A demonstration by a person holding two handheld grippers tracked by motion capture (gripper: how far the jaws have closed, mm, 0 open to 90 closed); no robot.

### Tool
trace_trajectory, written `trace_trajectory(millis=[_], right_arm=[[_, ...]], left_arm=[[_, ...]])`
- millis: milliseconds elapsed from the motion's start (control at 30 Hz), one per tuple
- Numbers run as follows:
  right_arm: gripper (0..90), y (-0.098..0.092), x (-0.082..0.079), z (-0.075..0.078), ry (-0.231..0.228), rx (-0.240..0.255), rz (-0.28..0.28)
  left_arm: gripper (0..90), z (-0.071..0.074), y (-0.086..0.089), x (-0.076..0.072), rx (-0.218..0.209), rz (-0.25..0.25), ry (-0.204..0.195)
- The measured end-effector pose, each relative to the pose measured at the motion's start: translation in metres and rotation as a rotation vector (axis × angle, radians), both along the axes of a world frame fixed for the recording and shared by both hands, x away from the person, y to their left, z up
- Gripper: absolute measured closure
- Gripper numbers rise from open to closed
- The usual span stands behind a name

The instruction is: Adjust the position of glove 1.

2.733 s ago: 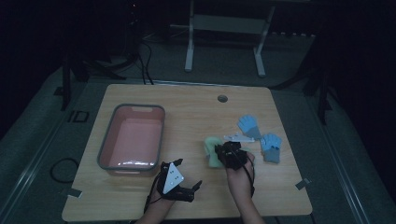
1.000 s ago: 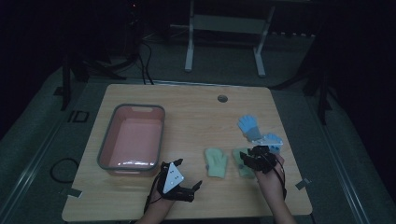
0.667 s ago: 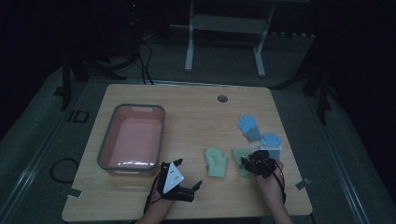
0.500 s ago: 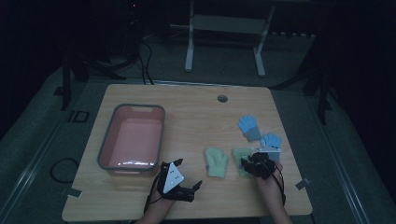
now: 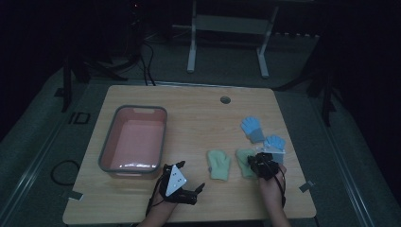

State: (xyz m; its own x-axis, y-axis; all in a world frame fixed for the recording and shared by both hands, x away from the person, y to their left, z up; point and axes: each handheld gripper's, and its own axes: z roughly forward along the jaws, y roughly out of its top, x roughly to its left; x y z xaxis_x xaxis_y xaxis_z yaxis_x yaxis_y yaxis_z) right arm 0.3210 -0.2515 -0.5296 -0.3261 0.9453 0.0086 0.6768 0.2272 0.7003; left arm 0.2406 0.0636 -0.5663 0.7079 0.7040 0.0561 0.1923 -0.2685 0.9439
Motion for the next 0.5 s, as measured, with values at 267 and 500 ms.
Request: trace_trajectory(millis=[267,500], right_arm=[[87.0,0.021,-0.006,0.061,-0.136,0.014,0.023],[87.0,0.053,-0.015,0.092,-0.201,0.009,0.068]], left_arm=[[0.3,0.000,0.000,0.000,0.000,-0.001,-0.002],[0.3,0.000,0.000,0.000,0.000,-0.002,-0.004]])
